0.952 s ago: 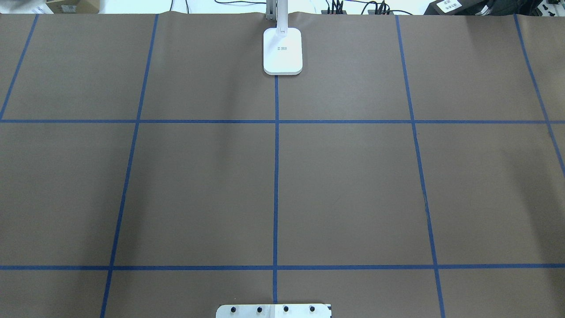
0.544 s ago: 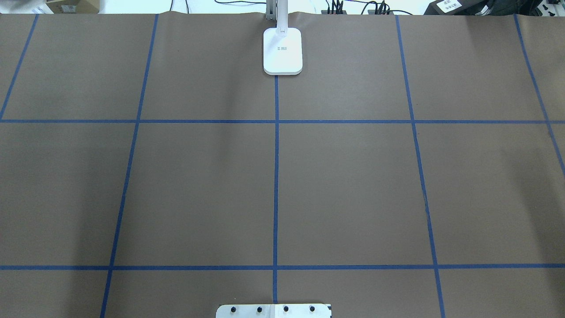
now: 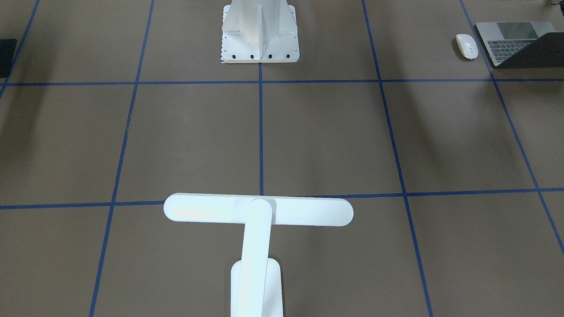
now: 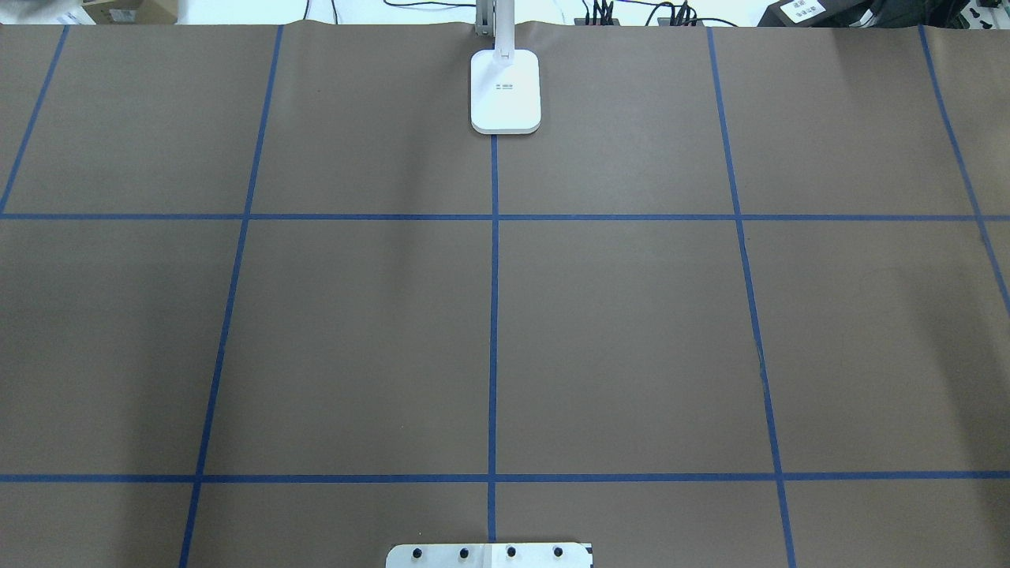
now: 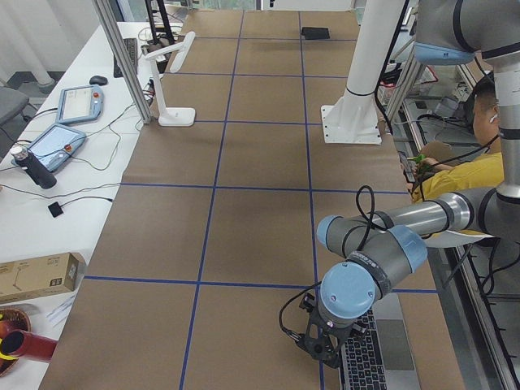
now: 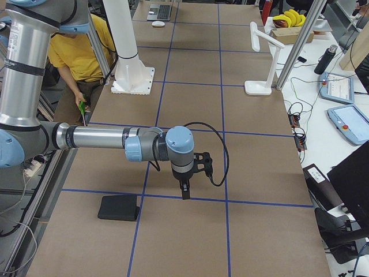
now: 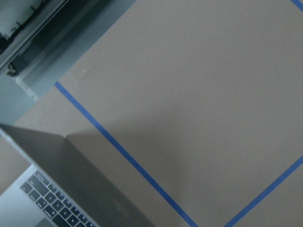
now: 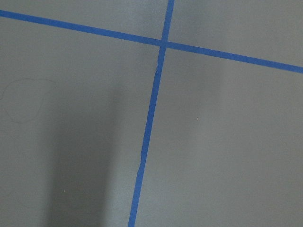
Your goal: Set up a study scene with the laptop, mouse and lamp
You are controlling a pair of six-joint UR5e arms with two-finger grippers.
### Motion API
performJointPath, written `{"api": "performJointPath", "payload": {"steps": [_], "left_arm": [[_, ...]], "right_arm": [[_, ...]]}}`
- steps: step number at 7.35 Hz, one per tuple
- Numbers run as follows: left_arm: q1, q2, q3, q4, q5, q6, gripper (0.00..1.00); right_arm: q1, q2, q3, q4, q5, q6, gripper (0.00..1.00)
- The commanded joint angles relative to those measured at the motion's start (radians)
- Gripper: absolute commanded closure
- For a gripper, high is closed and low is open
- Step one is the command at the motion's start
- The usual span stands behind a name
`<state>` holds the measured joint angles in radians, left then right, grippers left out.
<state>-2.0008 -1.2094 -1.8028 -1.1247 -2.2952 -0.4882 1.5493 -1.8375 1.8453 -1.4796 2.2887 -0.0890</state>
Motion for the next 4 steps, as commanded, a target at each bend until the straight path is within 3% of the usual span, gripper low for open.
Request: {"api": "performJointPath", "payload": {"steps": [1,3,4], "left_arm": [[-0.009,-0.015,0.107,0.033,-0.048,-0.104,0.07],[-0.007,-0.039,0.209,0.048,-0.110,-0.110,0.07],[-0.007,-0.042,0.235,0.046,-0.133,-0.110,0.11]], "right_arm": [[0.000,0.000,0.000,0.001,0.000,0.000,0.00],[0.000,0.000,-0.001,0.001,0.000,0.000,0.00],[0.000,0.000,-0.002,0.001,-0.002,0.000,0.00]]}}
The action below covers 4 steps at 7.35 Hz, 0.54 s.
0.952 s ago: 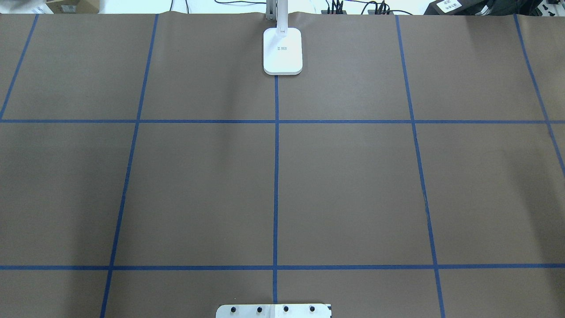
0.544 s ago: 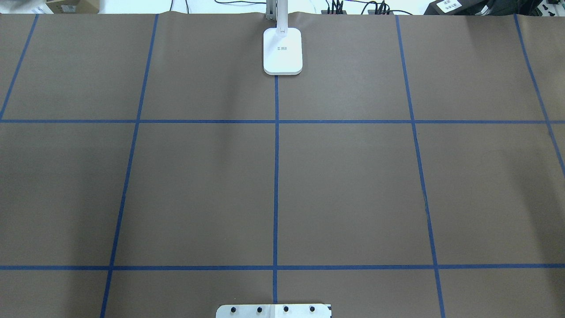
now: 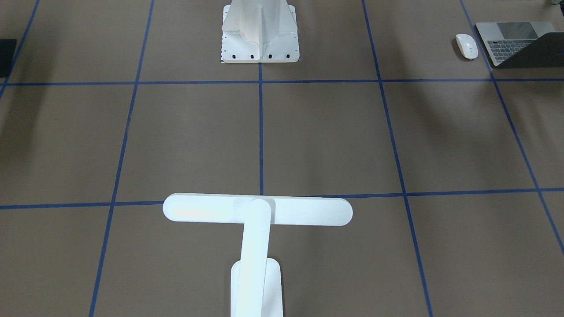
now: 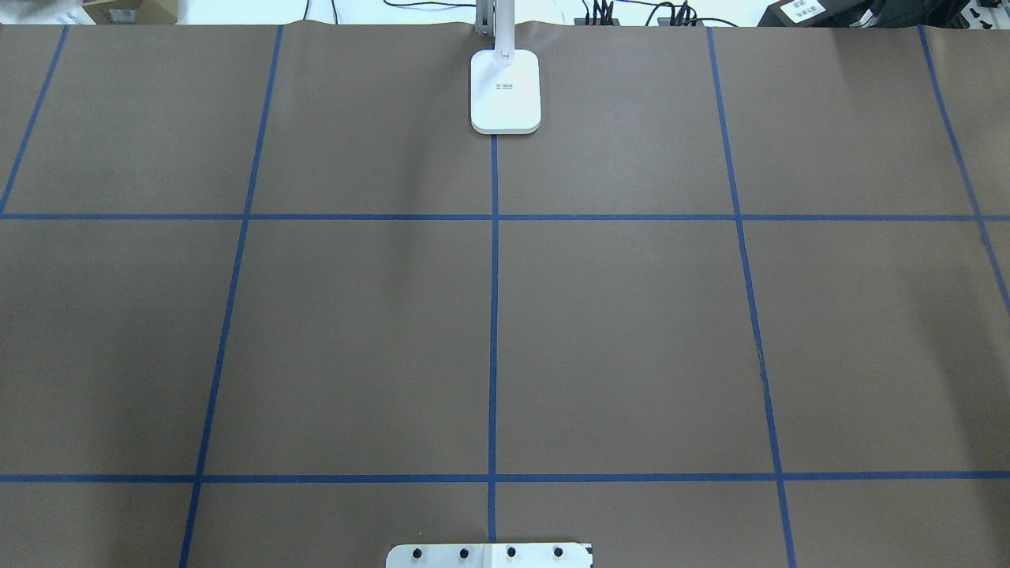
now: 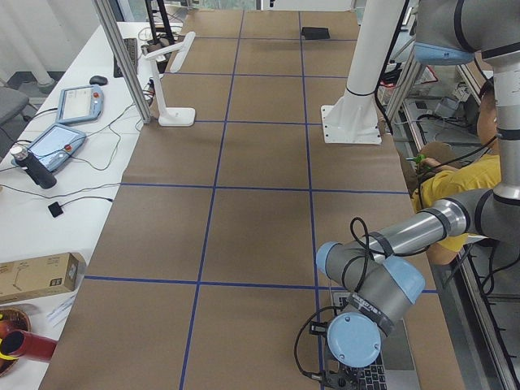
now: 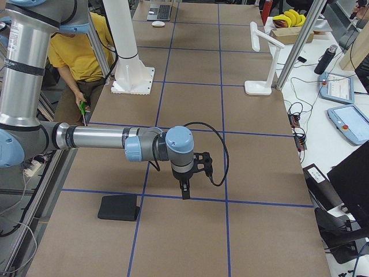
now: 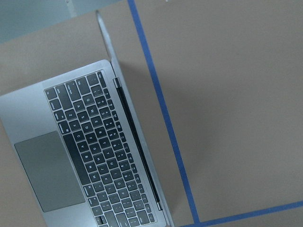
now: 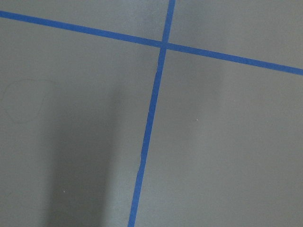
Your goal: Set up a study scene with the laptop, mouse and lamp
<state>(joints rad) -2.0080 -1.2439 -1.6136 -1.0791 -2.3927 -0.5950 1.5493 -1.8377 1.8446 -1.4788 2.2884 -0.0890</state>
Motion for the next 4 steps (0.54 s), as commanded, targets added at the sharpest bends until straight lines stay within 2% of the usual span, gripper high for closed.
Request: {"api": "performJointPath", "payload": {"steps": [1,2,3,4], "left_arm": [[-0.001,-0.005,0.046,0.001,-0.034,-0.002,0.33],[0.000,0.004,0.052,-0.004,-0.036,0.004,0.64],[-0.001,0.004,0.054,-0.002,-0.036,0.004,0.84],[-0.001,0.006,0.052,-0.001,-0.036,0.004,1.00]], "right_arm": [[0.000,0.000,-0.001,0.000,-0.001,0.000,0.00],[0.000,0.000,0.001,0.000,-0.001,0.000,0.00],[0.000,0.000,-0.001,0.000,-0.001,0.000,0.00],[0.000,0.000,-0.001,0.000,-0.001,0.000,0.00]]}}
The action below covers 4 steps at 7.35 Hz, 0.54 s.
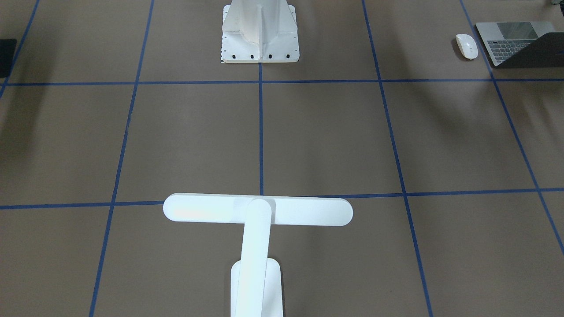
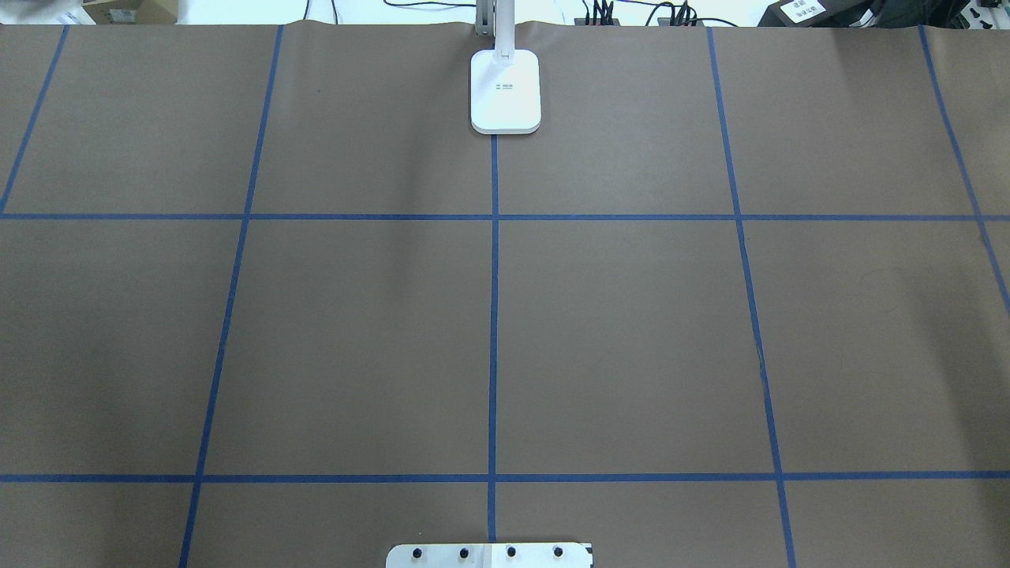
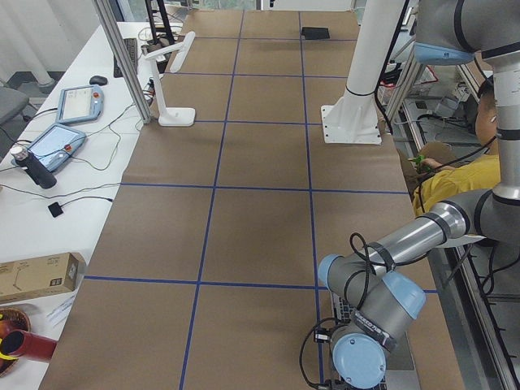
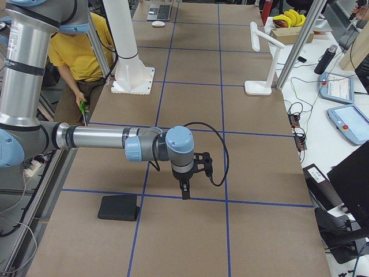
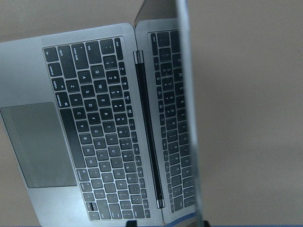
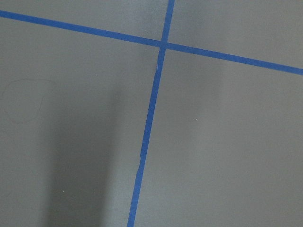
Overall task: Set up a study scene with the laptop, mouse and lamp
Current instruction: 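Carry the open silver laptop with the left gripper onto the table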
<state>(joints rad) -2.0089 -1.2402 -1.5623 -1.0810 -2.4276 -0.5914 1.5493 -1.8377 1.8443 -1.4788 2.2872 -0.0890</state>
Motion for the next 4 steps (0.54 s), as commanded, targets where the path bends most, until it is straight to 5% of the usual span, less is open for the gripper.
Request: {"api": "performJointPath", "payload": {"steps": [1,4], "left_arm": [[0.001,0.001,-0.007,0.001,-0.001,0.001,1.00],[0.002,-0.028,-0.092,0.054,0.002,0.001,1.00]], "right_arm": [[0.000,0.000,0.001,0.000,0.000,0.000,0.00],[0.000,0.001,0.001,0.000,0.001,0.002,0.00]]}}
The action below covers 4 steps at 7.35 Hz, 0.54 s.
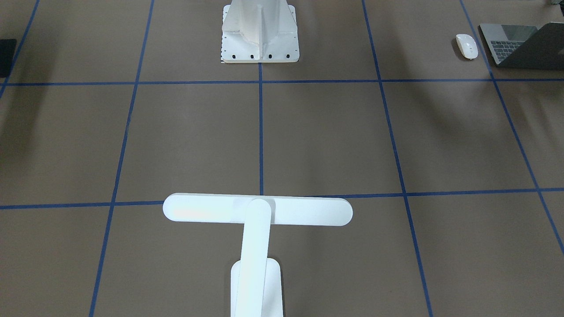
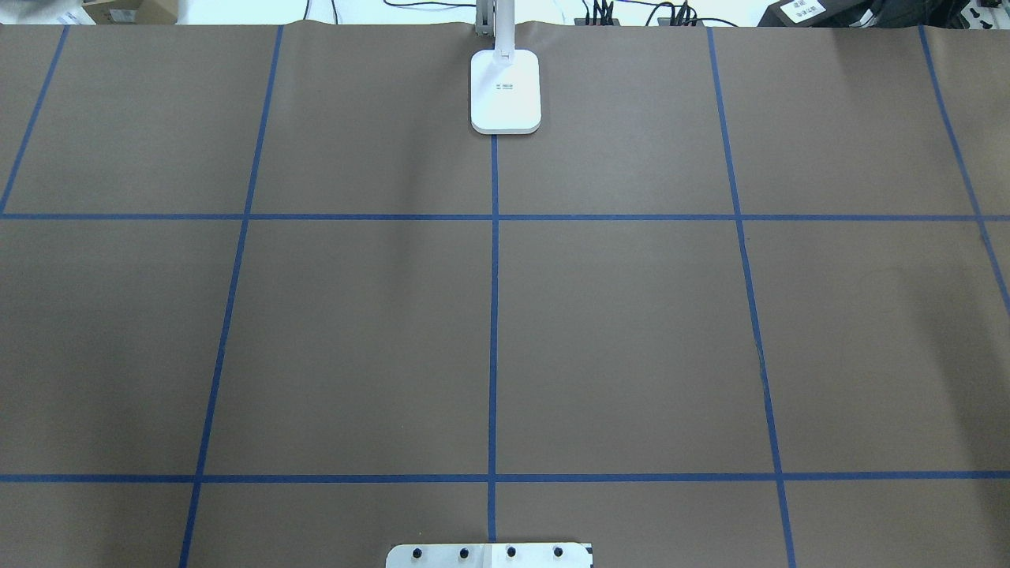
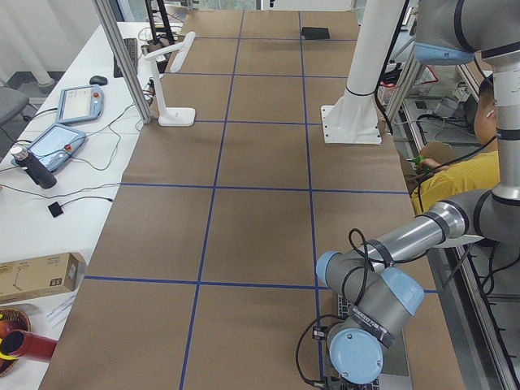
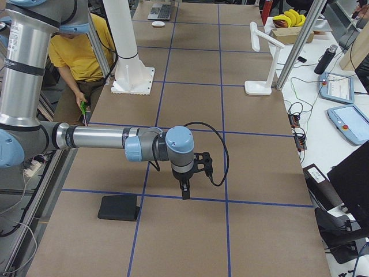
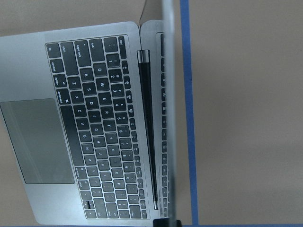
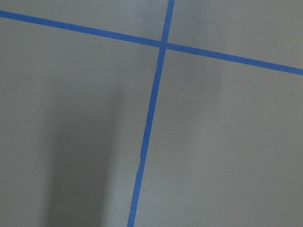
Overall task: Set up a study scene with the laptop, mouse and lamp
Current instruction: 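Carry the open silver laptop with the left gripper onto the table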
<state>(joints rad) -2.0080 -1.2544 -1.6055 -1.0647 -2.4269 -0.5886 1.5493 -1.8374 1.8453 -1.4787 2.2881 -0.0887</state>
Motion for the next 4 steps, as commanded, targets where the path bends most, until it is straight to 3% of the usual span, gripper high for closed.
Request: {"api": "performJointPath", "payload": {"steps": [1,4], "left_arm": [[0.002,-0.072,-0.071,0.111,0.002,-0.005,1.00],[0.003,-0.238,-0.094,0.193,-0.038,-0.084,1.00]], "right_arm": [[0.000,0.001,0.000,-0.002,0.001,0.001,0.00],[0.000,0.001,-0.001,-0.002,0.001,0.003,0.00]]}}
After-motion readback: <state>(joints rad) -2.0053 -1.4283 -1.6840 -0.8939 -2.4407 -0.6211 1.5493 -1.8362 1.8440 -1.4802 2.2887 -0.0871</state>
